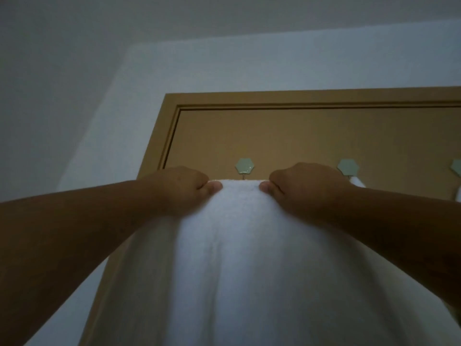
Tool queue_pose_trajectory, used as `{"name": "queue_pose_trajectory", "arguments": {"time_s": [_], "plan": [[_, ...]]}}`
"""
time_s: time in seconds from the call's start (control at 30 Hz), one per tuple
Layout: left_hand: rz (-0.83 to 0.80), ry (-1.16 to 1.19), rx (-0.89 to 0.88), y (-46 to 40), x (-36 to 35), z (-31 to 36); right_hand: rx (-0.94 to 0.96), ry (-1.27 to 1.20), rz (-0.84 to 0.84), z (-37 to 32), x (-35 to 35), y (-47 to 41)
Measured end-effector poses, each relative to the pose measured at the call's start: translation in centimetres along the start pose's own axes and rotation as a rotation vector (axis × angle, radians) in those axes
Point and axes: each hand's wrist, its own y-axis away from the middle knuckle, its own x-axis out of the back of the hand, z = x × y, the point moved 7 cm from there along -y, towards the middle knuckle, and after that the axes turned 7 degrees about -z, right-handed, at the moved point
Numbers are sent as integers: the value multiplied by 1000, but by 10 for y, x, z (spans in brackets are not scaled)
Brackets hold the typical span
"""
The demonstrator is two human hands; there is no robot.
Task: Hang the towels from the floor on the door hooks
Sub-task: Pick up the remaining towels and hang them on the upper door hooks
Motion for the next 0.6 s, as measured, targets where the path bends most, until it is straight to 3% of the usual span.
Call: {"name": "queue_pose_trajectory", "arguments": {"time_s": [0.27, 0.6], "plan": [[178, -22, 112, -98, -4, -35, -247, 81, 76, 24, -18, -91], [130, 73, 139, -125, -55, -46, -376, -38, -12, 24, -75, -119]]}}
